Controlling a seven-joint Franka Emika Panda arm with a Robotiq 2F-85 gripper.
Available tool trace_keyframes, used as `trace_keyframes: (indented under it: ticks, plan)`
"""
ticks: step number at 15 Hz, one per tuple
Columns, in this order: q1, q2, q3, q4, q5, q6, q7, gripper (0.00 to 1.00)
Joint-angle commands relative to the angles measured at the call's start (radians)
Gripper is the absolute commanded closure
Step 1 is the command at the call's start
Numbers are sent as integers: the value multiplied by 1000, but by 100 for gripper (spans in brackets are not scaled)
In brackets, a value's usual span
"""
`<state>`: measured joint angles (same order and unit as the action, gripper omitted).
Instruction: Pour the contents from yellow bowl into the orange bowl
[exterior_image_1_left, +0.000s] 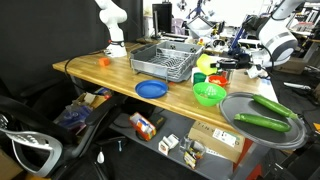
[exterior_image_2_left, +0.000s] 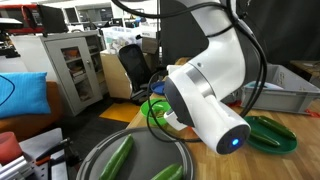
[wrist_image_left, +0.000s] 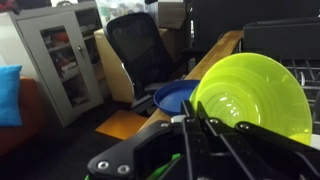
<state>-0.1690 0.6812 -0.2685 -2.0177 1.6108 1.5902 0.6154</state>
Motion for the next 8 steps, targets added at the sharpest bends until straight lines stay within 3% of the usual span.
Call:
trace_keyframes:
  ticks: [1,8]
  plan:
    - [59,-108,-7,-90,-67,194,-37,99]
    - [197,-334,48,-231,-219,598,-11,99]
